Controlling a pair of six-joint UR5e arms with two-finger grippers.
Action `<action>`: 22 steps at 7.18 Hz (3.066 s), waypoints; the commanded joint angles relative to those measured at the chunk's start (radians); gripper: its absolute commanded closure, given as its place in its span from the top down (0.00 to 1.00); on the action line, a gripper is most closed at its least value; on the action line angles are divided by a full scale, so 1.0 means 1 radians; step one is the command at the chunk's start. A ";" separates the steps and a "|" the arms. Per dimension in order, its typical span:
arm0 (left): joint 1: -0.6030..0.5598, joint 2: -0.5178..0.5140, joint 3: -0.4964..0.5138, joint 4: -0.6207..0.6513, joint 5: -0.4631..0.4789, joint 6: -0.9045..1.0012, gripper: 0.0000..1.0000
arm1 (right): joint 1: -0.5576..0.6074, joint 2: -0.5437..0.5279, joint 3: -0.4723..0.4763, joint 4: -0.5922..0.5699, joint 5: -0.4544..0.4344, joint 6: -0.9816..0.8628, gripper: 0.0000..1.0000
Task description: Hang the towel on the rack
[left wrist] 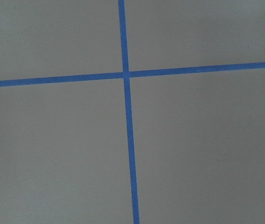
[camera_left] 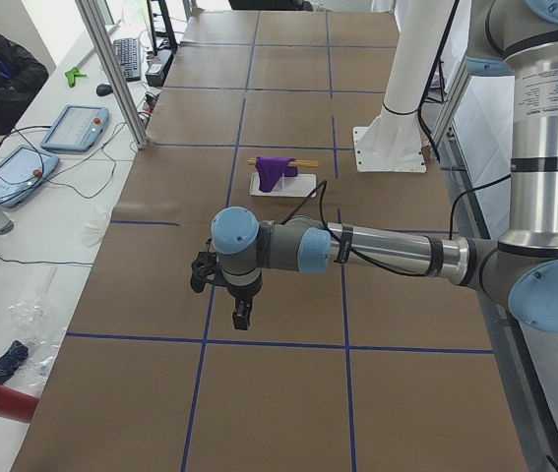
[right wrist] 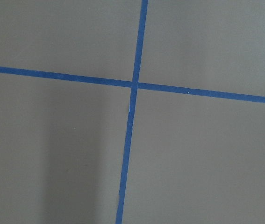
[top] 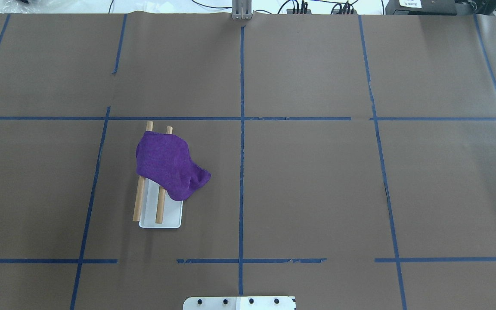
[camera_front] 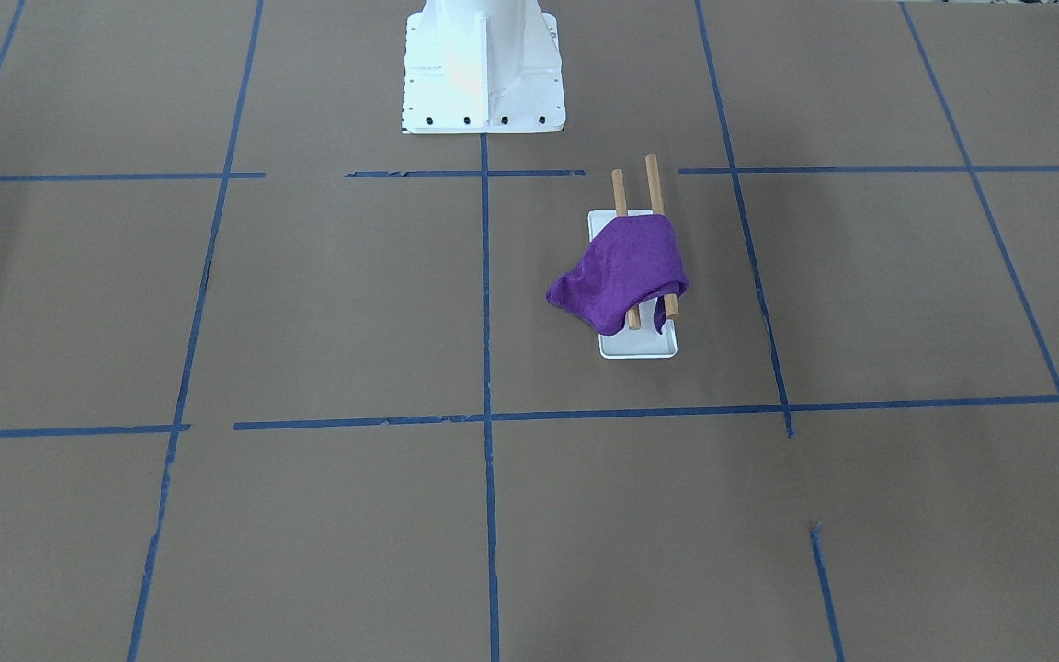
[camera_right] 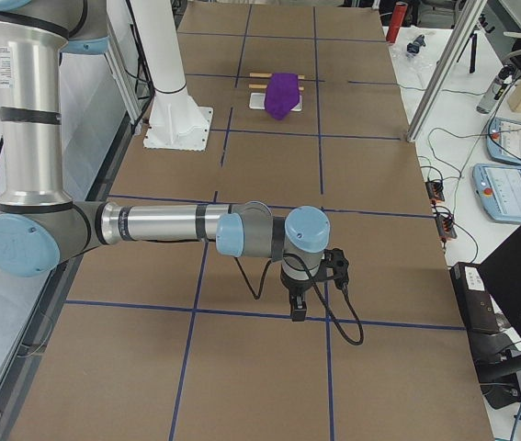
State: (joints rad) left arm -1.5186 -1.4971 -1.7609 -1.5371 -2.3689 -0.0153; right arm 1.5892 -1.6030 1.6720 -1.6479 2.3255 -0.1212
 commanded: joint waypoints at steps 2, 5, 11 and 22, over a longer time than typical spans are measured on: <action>0.000 -0.002 0.000 0.000 0.000 0.000 1.00 | 0.000 0.000 0.002 0.000 0.000 0.000 1.00; 0.000 -0.002 -0.002 0.000 0.000 0.000 1.00 | 0.000 0.002 0.003 0.000 0.000 0.002 1.00; 0.000 -0.003 0.000 0.000 0.000 0.000 1.00 | 0.002 0.000 0.017 0.000 -0.002 -0.003 1.00; 0.001 -0.002 0.003 0.000 0.000 0.000 1.00 | 0.002 -0.006 0.022 0.040 -0.003 0.002 1.00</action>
